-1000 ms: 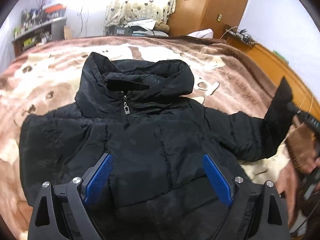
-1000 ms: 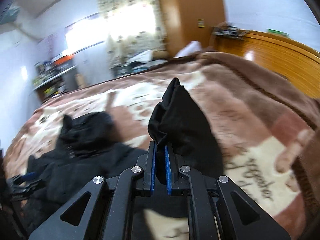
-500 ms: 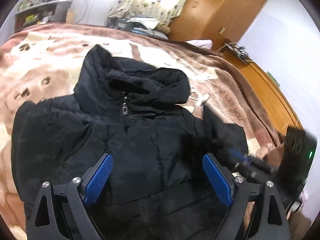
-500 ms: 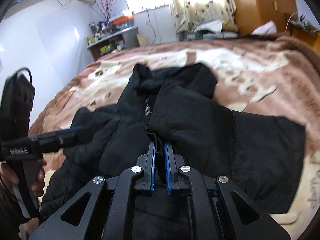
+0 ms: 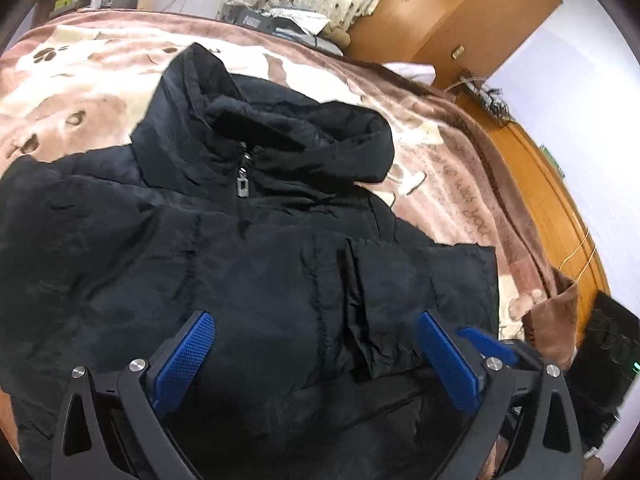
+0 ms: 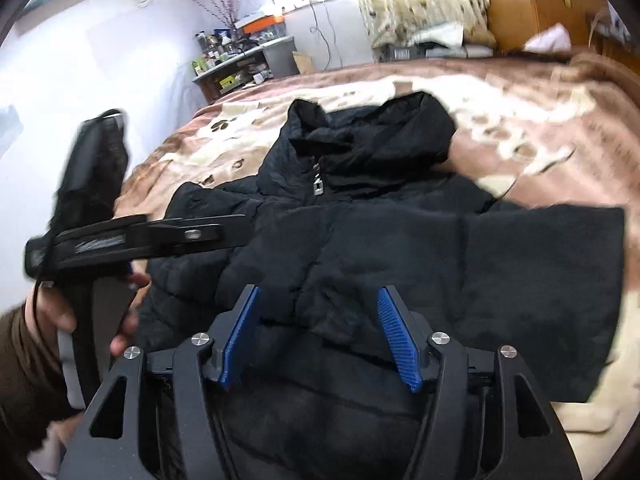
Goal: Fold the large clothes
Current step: 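Fold the held sleeve across the jacket body with the right tool, then open the right tool to release the sleeve onto the jacket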
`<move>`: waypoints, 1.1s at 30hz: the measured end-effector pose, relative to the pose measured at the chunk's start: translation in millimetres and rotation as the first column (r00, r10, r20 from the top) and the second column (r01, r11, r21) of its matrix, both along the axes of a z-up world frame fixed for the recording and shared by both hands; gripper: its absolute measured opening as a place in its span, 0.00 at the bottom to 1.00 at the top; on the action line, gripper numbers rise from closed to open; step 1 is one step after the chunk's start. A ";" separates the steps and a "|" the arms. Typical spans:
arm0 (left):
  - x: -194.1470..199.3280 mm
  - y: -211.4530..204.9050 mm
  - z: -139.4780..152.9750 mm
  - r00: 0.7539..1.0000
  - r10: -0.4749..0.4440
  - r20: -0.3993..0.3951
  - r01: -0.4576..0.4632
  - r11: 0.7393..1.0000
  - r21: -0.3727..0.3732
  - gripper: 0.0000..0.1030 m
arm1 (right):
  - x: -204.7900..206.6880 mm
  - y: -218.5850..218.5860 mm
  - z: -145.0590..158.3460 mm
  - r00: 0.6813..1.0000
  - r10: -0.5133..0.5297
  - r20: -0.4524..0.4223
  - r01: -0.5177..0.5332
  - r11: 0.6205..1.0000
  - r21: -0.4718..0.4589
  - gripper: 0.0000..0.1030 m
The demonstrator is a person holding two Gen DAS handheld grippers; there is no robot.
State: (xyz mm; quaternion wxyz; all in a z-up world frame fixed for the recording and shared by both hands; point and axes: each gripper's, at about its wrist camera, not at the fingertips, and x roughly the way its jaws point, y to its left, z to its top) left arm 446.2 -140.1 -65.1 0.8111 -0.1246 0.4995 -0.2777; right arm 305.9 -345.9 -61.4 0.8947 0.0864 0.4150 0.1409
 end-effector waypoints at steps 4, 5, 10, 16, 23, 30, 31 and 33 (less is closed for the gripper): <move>1.9 -29.3 -9.7 0.998 -0.047 -0.036 0.048 0.998 0.039 1.00 | -26.1 -29.1 11.3 0.999 -0.052 0.003 0.052 0.999 0.009 0.59; 1.6 -35.8 -12.1 0.998 -0.056 -0.041 0.058 0.997 0.046 1.00 | -32.6 -36.2 12.7 0.998 -0.070 0.009 0.070 0.998 0.008 0.59; 7.3 -71.4 -23.3 0.994 -0.076 -0.072 0.079 0.996 0.042 0.99 | -55.4 -70.1 14.9 0.989 -0.149 0.013 0.149 0.988 -0.034 0.59; 13.0 -95.7 -35.1 0.992 -0.080 -0.093 0.088 0.993 0.083 0.68 | -66.7 -93.1 13.8 0.982 -0.188 0.025 0.189 0.978 -0.084 0.59; 9.1 -94.6 -24.5 0.997 -0.066 -0.033 0.070 0.991 0.116 0.15 | -62.6 -114.5 11.5 0.956 -0.292 0.023 0.293 0.954 -0.065 0.59; 3.0 -42.3 31.9 0.997 -0.010 0.076 0.007 0.999 0.040 0.12 | -56.7 -107.9 15.6 0.952 -0.307 0.024 0.308 0.947 -0.088 0.59; 1.9 -33.5 41.9 0.996 -0.002 0.094 -0.002 0.999 0.041 0.12 | -55.7 -105.5 16.9 0.952 -0.304 0.026 0.305 0.948 -0.090 0.59; 1.8 -19.6 57.0 0.993 0.006 0.118 -0.011 0.999 0.050 0.13 | -50.1 -98.4 20.7 0.952 -0.305 0.032 0.307 0.947 -0.095 0.59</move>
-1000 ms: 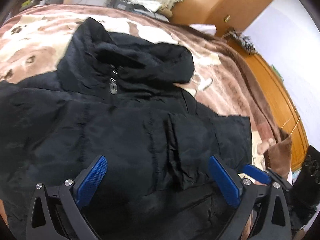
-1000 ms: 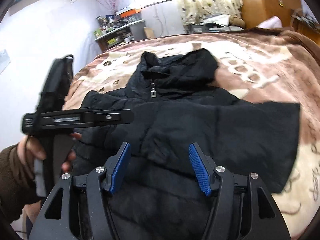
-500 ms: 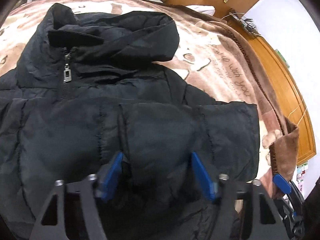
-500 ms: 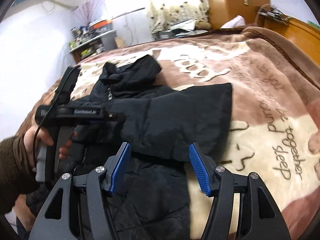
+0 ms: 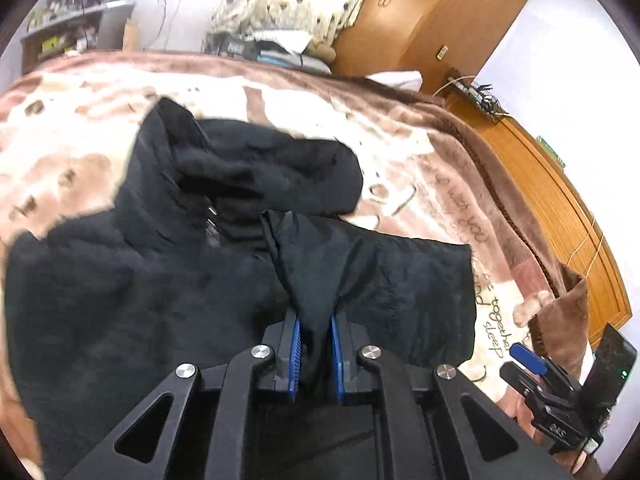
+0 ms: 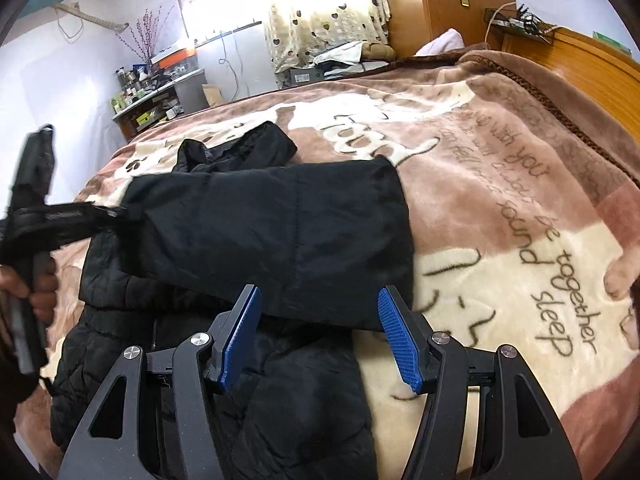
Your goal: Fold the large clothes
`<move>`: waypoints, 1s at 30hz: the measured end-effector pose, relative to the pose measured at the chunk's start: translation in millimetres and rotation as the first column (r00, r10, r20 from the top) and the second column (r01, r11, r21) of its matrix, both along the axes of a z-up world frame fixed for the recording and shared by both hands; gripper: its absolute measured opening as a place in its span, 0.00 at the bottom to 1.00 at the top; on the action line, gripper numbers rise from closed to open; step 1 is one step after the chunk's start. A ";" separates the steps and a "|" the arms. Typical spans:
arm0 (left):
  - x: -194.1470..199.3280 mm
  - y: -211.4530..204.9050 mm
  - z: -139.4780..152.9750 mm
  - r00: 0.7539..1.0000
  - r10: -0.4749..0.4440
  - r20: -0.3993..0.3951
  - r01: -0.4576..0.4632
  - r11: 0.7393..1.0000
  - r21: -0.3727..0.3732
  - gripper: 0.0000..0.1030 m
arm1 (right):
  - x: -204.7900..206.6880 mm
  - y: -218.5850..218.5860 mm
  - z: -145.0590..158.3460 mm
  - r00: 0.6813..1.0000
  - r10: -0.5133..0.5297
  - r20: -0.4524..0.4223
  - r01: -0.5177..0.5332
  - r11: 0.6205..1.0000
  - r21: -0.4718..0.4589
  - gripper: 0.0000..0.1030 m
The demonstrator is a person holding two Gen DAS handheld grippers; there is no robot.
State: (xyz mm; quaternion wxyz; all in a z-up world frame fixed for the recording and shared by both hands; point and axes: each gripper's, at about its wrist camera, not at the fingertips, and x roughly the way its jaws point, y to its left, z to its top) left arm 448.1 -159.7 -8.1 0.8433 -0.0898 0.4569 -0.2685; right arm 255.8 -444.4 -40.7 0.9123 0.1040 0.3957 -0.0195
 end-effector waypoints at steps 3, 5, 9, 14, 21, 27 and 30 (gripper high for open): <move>2.1 20.8 12.5 1.000 0.023 0.020 -0.023 1.000 0.012 0.13 | 11.6 12.2 4.2 1.000 0.012 -0.002 -0.012 1.000 0.007 0.59; 1.4 33.8 17.4 0.999 0.035 0.041 -0.037 0.997 0.064 0.13 | 18.5 19.3 5.7 1.000 0.019 -0.003 -0.019 1.000 0.009 0.59; 2.1 55.4 7.4 0.998 0.054 0.033 -0.058 0.990 0.128 0.13 | 37.7 40.0 5.3 0.999 0.047 -0.009 -0.048 0.999 -0.023 0.59; 12.3 76.9 -33.0 0.993 0.116 -0.037 -0.107 0.979 0.174 0.13 | 63.6 53.9 -9.7 0.997 0.062 -0.049 -0.063 0.998 -0.028 0.59; 14.3 85.7 -67.4 0.987 0.139 -0.078 -0.122 0.974 0.191 0.22 | 93.5 70.6 -41.0 0.986 0.096 -0.136 -0.103 0.994 -0.040 0.59; 19.3 89.2 -84.5 0.982 0.152 -0.112 -0.122 0.963 0.241 0.61 | 99.6 72.1 -65.4 0.979 0.080 -0.187 -0.091 0.995 -0.049 0.59; 20.8 98.8 -83.5 0.979 0.155 -0.130 -0.124 0.969 0.216 0.67 | 101.2 70.2 -65.6 0.974 0.092 -0.206 -0.102 0.994 -0.039 0.59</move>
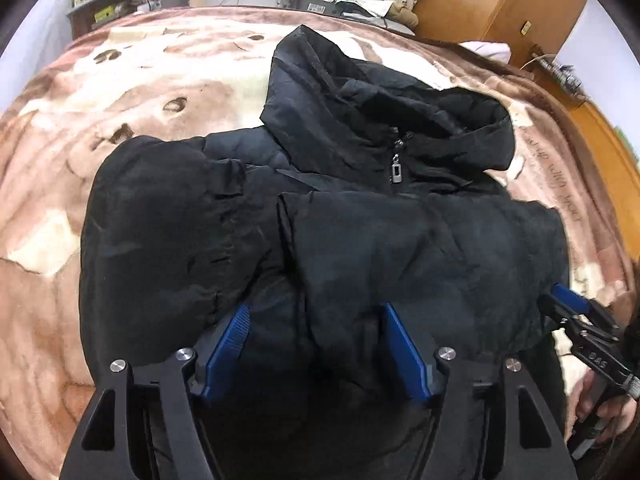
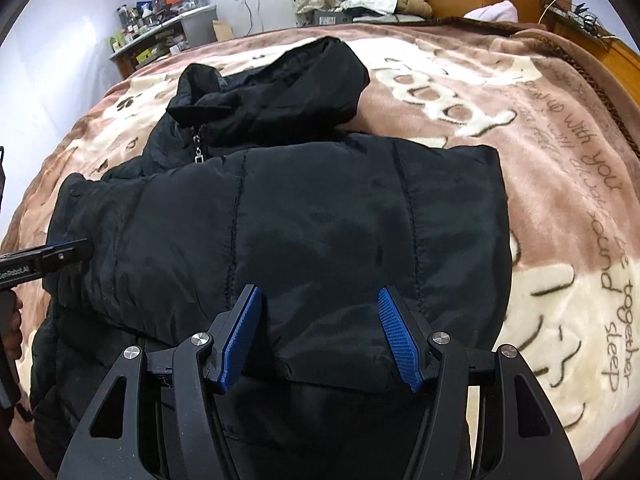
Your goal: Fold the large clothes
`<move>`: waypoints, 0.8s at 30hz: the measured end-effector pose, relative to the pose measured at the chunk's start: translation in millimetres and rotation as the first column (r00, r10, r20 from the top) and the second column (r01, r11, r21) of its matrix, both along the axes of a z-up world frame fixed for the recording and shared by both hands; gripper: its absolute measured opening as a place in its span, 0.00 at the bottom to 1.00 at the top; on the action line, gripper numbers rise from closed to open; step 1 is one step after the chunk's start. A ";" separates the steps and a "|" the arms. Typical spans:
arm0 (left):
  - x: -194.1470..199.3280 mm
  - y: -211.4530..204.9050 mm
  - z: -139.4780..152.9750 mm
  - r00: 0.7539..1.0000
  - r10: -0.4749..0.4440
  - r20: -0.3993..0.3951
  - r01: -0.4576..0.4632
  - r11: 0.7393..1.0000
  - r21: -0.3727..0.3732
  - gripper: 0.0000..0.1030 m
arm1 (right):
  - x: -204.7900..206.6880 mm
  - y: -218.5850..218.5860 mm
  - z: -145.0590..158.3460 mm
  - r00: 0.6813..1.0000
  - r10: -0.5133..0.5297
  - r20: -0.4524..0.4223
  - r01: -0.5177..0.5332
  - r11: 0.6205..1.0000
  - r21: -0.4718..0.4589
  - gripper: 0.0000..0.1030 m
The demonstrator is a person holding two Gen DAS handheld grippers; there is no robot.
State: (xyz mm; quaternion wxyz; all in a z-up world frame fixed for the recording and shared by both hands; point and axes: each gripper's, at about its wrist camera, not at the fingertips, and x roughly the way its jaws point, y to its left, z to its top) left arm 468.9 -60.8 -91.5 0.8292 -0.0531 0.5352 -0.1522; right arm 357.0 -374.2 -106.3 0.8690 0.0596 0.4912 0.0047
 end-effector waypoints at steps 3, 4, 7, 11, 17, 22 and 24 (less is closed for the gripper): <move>3.6 6.3 13.8 0.999 0.019 0.039 -0.020 0.999 0.026 0.67 | 2.2 -2.8 18.5 0.999 0.027 0.044 -0.028 0.999 0.032 0.59; 4.7 7.5 20.4 0.998 0.018 0.062 -0.019 0.999 0.025 0.67 | 5.1 -4.9 28.6 0.997 0.030 0.069 -0.033 0.998 0.046 0.59; 11.3 7.2 39.4 0.995 0.009 0.102 -0.007 1.000 -0.017 0.68 | 23.4 -11.2 54.8 0.992 0.024 0.123 -0.033 0.997 0.069 0.59; 25.9 -8.2 41.3 0.994 -0.023 0.104 0.027 0.999 -0.040 0.70 | 66.3 -21.5 78.4 0.988 -0.020 0.153 0.005 0.995 0.100 0.60; 37.0 -36.7 9.2 0.993 -0.095 0.063 0.096 0.995 -0.010 0.70 | 138.2 -37.4 80.1 0.984 -0.124 0.130 0.095 0.973 0.208 0.67; 47.7 -38.6 -10.0 0.991 -0.120 0.061 0.122 0.992 -0.030 0.70 | 197.4 -53.3 65.9 0.981 -0.180 0.071 0.159 0.959 0.234 0.67; 49.2 -41.8 -12.1 0.986 -0.145 0.083 0.147 0.989 -0.012 0.71 | 218.9 -59.4 59.0 0.976 -0.210 0.053 0.192 0.953 0.234 0.67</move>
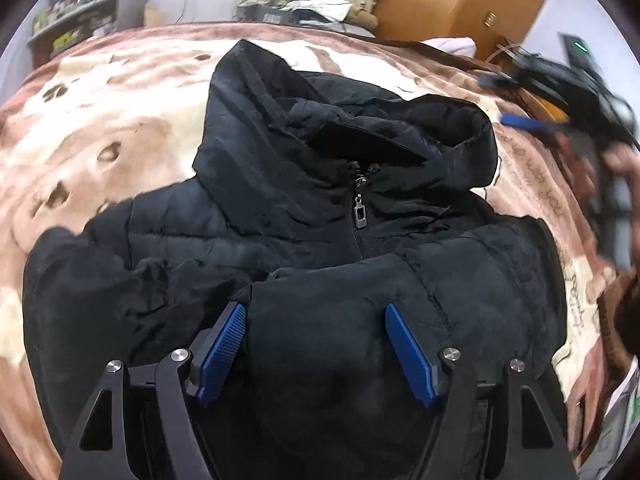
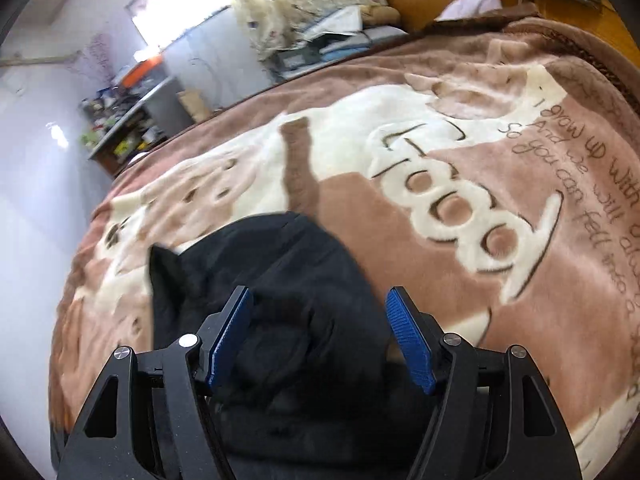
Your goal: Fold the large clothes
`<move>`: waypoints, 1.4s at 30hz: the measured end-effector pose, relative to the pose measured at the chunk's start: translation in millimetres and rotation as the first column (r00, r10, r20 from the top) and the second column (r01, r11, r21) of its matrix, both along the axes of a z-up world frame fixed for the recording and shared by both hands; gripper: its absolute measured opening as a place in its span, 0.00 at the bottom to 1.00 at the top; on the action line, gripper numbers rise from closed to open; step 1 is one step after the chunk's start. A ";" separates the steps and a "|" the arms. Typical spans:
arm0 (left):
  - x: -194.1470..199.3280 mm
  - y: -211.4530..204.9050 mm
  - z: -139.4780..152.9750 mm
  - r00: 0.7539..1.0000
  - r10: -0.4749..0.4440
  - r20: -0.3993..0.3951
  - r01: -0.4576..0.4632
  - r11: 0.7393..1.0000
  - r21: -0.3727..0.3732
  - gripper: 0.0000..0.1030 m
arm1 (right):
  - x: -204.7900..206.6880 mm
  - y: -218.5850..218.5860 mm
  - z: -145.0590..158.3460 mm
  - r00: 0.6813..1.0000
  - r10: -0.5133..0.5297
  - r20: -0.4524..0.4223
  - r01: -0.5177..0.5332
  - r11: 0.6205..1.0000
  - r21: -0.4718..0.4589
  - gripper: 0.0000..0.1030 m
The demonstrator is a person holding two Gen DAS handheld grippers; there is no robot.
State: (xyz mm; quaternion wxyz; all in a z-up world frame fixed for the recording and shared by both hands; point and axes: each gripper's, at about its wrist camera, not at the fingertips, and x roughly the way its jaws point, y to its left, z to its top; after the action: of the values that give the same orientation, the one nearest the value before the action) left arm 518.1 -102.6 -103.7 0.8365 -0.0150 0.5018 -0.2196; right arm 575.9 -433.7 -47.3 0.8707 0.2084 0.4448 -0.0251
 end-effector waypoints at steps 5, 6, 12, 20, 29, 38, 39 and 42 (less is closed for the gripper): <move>-0.8 -3.3 -5.2 0.999 -0.040 0.028 0.040 0.999 0.006 0.74 | 44.7 -3.8 -32.0 0.999 -0.032 -0.038 0.034 0.998 0.060 0.67; -1.1 -2.9 -5.5 0.998 -0.045 0.036 0.045 0.999 0.007 0.75 | 51.8 -0.8 -42.2 0.998 -0.022 -0.055 0.026 0.997 0.076 0.67; 3.8 -3.8 -6.8 0.997 -0.072 0.036 0.072 0.997 -0.003 0.76 | 73.5 19.0 -95.4 0.986 0.019 -0.167 -0.002 0.995 0.102 0.67; 6.2 -4.7 -3.6 0.998 -0.061 0.025 0.061 0.998 -0.011 0.76 | 66.1 22.1 -93.0 0.983 0.051 -0.178 -0.028 0.992 0.126 0.16; 2.0 -3.5 11.7 1.000 0.000 0.011 0.000 1.000 -0.027 0.76 | 15.0 63.1 -23.1 0.968 0.247 0.045 -0.250 0.965 0.077 0.10; -20.4 11.0 56.9 0.998 0.045 0.043 -0.043 0.998 -0.055 0.76 | -83.6 110.1 29.1 0.843 0.510 0.170 -0.518 0.855 0.007 0.10; -24.8 14.3 63.5 0.998 0.047 0.051 -0.044 0.997 -0.060 0.76 | -95.4 115.9 28.2 0.828 0.537 0.159 -0.540 0.841 -0.026 0.10; -33.4 21.0 76.9 0.995 0.068 0.075 -0.063 0.996 -0.060 0.76 | -123.6 125.6 12.6 0.813 0.574 0.097 -0.568 0.819 -0.085 0.10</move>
State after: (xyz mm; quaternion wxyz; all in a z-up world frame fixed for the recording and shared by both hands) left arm 484.7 -81.6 -26.8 0.8613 -0.0469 0.4618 -0.2066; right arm 452.3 -308.0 -34.7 0.8680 0.0436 0.4338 0.2378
